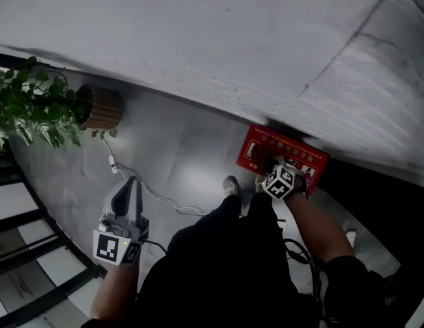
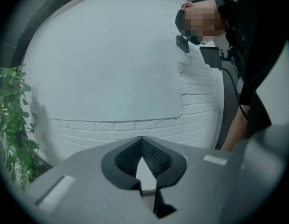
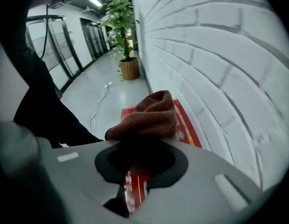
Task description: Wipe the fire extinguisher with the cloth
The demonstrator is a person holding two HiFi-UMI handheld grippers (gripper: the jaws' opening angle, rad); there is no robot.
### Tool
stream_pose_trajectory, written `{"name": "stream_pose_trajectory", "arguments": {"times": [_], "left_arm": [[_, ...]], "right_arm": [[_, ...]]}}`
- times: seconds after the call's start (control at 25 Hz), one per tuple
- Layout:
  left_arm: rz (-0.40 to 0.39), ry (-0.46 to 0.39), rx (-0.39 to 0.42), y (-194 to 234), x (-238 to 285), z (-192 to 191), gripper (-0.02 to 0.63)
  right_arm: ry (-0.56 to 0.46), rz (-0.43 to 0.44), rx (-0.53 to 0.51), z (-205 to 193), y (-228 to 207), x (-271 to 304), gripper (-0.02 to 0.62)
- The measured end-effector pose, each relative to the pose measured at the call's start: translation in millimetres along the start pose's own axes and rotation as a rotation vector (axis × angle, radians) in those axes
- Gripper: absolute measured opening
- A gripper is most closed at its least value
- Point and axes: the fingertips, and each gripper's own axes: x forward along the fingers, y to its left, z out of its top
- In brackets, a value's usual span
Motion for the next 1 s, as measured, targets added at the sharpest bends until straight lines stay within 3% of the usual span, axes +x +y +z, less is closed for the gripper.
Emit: {"name": "stream_pose_trajectory", "arguments": {"times": [0.12,0.2,0.36,0.48,0.64,1.0], "left_arm": [[0.083,0.035,0.006,15,-31,-6,0.000],[0.127,0.056,0.009,25,-48,-11,0.000],[0.148,0.073,0.000,28,-62,-20,0.000],[0.121,0.077,-0.006,25,-58,-25,0.000],[0.042,0.044,-0.012,12,-27,-17,0.000],[-0.225,-0.020,0.025,-52,60,12,0.000]], "right_arm": [[-0.001,0.086,-0.156,58,30,38,0.061],[0.038,0.107,-0.238,73,46,58,0.063],[0.178,0.144,-0.256,50,57,79,0.064],[0.190,0.147,-0.246,28,57,69,0.063],[0.194,0.129,-0.120,-23,49,39,0.062],[0.333,0.010,0.177,-200,47,-44,0.061]]}}
